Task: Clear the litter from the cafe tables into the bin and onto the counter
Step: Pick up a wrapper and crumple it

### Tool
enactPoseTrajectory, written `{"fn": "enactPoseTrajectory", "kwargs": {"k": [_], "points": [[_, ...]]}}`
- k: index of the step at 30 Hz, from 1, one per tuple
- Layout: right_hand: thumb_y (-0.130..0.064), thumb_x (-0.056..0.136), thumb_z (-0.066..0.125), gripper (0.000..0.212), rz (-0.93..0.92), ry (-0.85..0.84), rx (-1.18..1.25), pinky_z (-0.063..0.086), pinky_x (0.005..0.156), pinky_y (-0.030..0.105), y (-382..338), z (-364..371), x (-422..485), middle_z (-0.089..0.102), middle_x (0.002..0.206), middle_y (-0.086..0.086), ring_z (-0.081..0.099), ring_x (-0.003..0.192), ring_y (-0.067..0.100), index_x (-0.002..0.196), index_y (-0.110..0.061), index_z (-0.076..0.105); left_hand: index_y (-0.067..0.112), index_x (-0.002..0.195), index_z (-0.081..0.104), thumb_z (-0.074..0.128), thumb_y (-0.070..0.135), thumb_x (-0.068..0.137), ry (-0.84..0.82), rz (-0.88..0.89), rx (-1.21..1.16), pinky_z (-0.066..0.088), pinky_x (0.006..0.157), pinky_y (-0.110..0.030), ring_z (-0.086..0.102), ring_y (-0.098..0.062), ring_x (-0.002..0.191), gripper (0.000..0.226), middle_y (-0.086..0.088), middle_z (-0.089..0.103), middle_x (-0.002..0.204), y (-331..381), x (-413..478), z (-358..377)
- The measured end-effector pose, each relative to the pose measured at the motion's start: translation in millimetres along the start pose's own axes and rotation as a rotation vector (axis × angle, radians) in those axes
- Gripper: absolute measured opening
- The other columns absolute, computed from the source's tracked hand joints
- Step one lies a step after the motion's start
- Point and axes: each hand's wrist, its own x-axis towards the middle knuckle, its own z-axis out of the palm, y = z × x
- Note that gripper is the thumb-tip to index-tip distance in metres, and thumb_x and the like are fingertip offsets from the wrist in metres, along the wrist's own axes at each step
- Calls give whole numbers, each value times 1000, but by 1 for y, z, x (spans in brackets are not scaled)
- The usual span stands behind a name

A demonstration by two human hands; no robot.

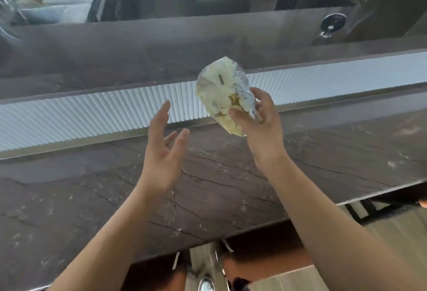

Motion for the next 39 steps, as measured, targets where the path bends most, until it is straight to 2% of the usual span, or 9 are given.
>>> {"fn": "enactPoseTrajectory", "kwargs": {"k": [5,10,13,17,22,24,27,32,39], "points": [[-27,76,83,56,-54,67,29,62,77,26,-34,-20,-40,72,115,-5,75,103,11,128,-32,64,56,152,31,57,29,107,-29,78,-109,40,98,0,30,4,153,57,25,29,166,48,-16,4],[-26,80,83,57,-92,137,46,60,71,21,-49,-51,-78,73,116,-6,75,100,9,133,-27,61,36,159,32,54,21,107,-93,150,-158,39,98,0,35,-2,153,58,13,31,168,79,-28,18],[-20,82,82,56,-94,198,58,60,72,21,-59,-73,-96,74,112,-9,75,99,7,134,-24,60,36,160,33,55,35,102,-142,169,-174,39,98,1,36,5,150,62,16,32,168,96,-32,31],[-15,85,81,52,-133,267,61,60,74,20,-73,-104,-114,76,106,-16,75,99,4,132,-24,61,39,161,31,55,28,109,-217,211,-175,37,101,2,35,7,150,59,23,31,167,115,-40,56],[-21,87,82,45,-178,301,-11,60,77,20,-88,-132,-141,76,114,-13,75,104,6,123,-39,63,45,160,24,58,56,93,-362,188,-257,40,106,-13,36,5,149,76,22,29,168,147,-60,98],[-29,87,82,45,-182,290,-65,61,81,22,-91,-144,-154,75,118,-12,74,107,8,125,-43,61,52,157,20,63,62,88,-461,156,-351,48,104,-18,44,8,142,81,35,40,156,159,-69,120],[-34,92,79,51,-153,274,-99,62,85,26,-95,-169,-178,73,118,-18,73,109,7,138,-37,56,52,159,16,73,59,85,-564,109,-466,56,102,-23,57,6,131,93,38,53,139,172,-87,158],[-42,98,70,47,-114,349,-69,59,82,20,-110,-242,-244,73,119,-21,73,109,2,142,-36,54,63,153,28,82,48,79,-693,92,-587,52,111,-50,58,-12,138,93,12,49,158,205,-143,233],[-45,103,58,47,-172,703,-61,55,80,17,-130,-387,-381,63,133,3,67,107,0,146,-27,54,63,152,29,83,41,81,-884,150,-670,52,111,-51,56,-13,142,92,7,44,162,265,-272,355]]}}
